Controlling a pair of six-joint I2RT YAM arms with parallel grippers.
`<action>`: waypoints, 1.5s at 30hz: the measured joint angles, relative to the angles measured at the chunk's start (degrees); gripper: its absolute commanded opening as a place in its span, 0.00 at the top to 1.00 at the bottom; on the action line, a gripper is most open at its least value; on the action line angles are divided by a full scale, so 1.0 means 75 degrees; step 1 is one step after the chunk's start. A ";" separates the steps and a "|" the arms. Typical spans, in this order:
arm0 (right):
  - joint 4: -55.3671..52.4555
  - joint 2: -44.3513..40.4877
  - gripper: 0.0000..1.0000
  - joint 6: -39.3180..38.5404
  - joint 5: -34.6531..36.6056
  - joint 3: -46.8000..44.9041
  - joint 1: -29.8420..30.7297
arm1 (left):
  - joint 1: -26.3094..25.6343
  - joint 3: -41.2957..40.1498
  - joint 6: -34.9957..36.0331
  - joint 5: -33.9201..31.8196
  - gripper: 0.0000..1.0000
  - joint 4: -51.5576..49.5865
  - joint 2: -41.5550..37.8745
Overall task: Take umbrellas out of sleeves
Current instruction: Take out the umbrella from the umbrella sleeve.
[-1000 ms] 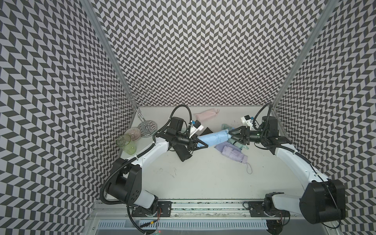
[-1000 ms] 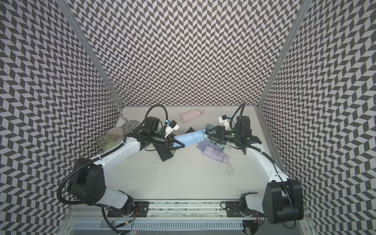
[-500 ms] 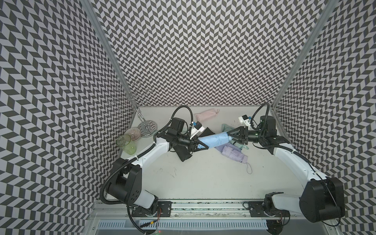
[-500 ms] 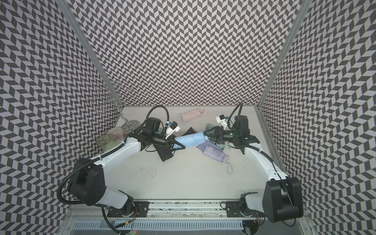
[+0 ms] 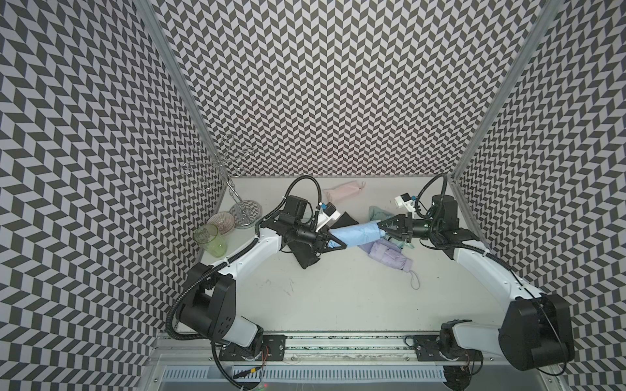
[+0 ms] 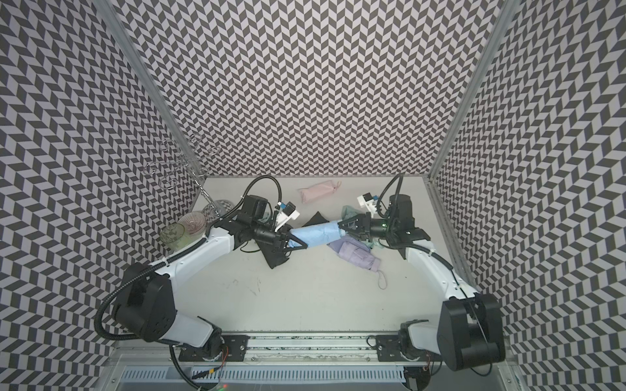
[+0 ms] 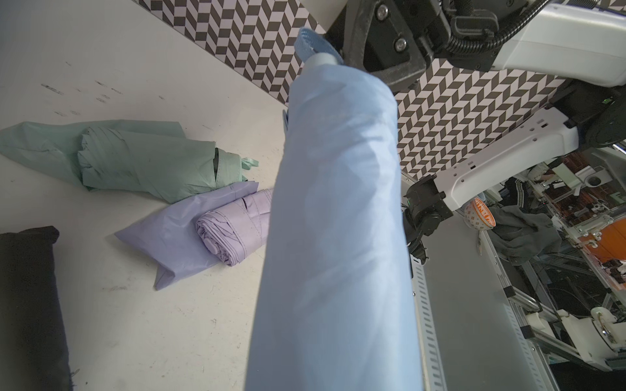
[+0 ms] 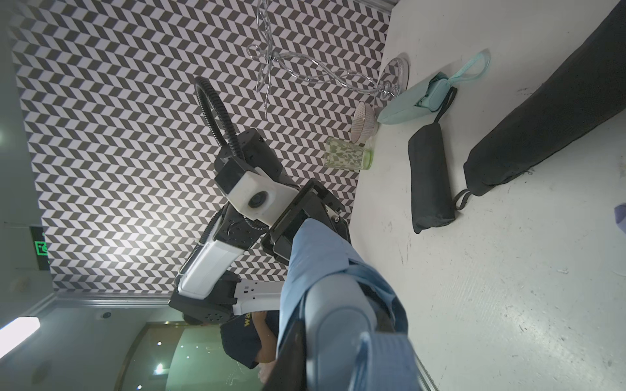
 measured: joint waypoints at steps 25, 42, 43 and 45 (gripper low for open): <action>0.2527 -0.0609 1.00 0.2334 0.1565 -0.1769 0.0076 | 0.1128 -0.0592 -0.4124 0.0388 0.16 0.2343 0.0326; 0.3025 -0.0717 1.00 0.2649 0.1807 -0.1769 0.0076 | 0.1093 -0.0801 -0.5115 0.0472 0.27 0.2416 0.0498; 0.3025 -0.0720 1.00 0.2652 0.1810 -0.1769 0.0076 | 0.1061 -0.0801 -0.5115 0.0469 0.30 0.2410 0.0548; 0.3025 -0.0720 1.00 0.2661 0.1813 -0.1769 0.0079 | 0.1017 -0.0801 -0.5120 0.0458 0.39 0.2393 0.0653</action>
